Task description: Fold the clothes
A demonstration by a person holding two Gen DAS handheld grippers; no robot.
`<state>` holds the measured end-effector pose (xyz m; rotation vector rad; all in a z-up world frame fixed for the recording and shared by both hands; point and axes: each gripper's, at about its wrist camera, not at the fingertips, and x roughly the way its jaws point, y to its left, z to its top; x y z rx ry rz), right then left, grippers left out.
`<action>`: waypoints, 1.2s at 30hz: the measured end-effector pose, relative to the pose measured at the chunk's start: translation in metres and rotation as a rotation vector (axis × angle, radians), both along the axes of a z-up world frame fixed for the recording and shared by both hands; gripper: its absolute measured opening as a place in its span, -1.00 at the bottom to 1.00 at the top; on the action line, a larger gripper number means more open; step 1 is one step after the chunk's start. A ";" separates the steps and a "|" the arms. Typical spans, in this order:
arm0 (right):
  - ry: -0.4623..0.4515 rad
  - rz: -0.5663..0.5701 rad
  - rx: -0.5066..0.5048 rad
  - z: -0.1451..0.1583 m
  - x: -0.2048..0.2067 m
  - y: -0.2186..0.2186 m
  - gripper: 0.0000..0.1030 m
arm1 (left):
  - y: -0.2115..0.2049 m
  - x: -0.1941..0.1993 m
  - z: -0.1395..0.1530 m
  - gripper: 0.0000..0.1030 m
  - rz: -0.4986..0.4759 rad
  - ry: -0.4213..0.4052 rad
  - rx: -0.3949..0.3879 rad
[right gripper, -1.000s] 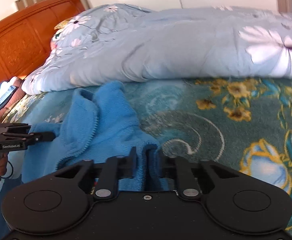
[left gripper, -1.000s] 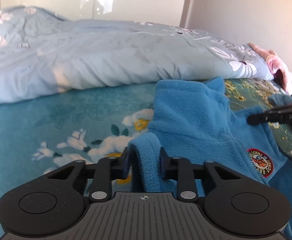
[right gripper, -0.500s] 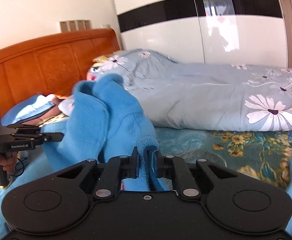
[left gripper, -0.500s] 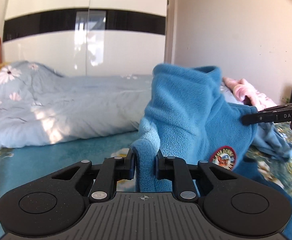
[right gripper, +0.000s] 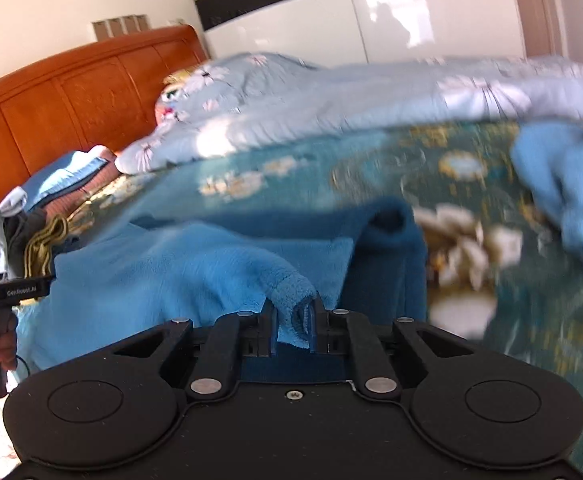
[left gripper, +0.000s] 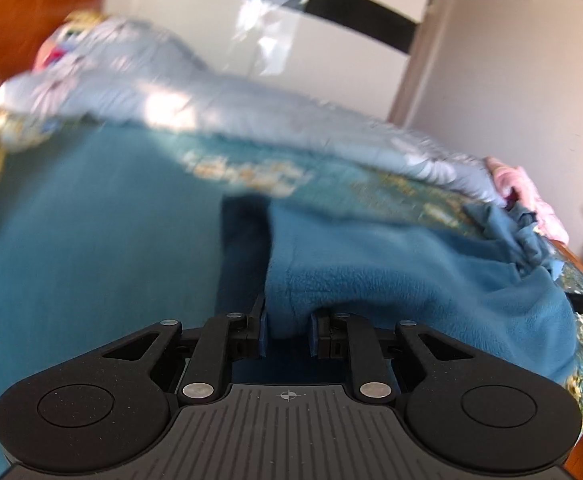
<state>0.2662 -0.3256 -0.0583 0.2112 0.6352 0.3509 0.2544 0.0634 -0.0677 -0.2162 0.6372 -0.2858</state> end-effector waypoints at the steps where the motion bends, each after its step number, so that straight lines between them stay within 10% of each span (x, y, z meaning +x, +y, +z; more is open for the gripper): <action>1: 0.011 -0.015 0.013 -0.005 -0.005 0.000 -0.71 | 0.003 -0.007 -0.002 -0.69 0.016 0.010 -0.017; 4: 0.040 -0.078 0.068 -0.015 -0.018 -0.001 -0.60 | 0.010 -0.022 0.000 -0.61 0.056 0.039 -0.076; 7: 0.036 -0.143 0.088 -0.010 -0.038 -0.001 -0.52 | 0.007 -0.027 0.000 0.08 0.051 0.071 -0.137; 9: 0.011 -0.177 0.136 -0.004 -0.054 -0.002 -0.50 | 0.004 -0.029 -0.001 0.19 0.043 0.092 -0.179; 14: -0.020 -0.193 0.382 0.002 -0.079 -0.006 0.08 | -0.004 -0.035 -0.002 0.60 0.023 0.145 -0.285; 24: 0.146 -0.211 0.579 -0.028 -0.055 0.026 0.15 | -0.011 -0.038 -0.018 0.39 0.045 0.260 -0.529; 28: 0.157 -0.205 0.641 -0.027 -0.051 0.027 -0.64 | -0.007 -0.037 -0.020 -0.41 0.052 0.286 -0.629; 36: 0.101 -0.228 0.667 -0.029 -0.068 0.010 -0.72 | -0.007 -0.051 -0.034 -0.47 0.010 0.256 -0.664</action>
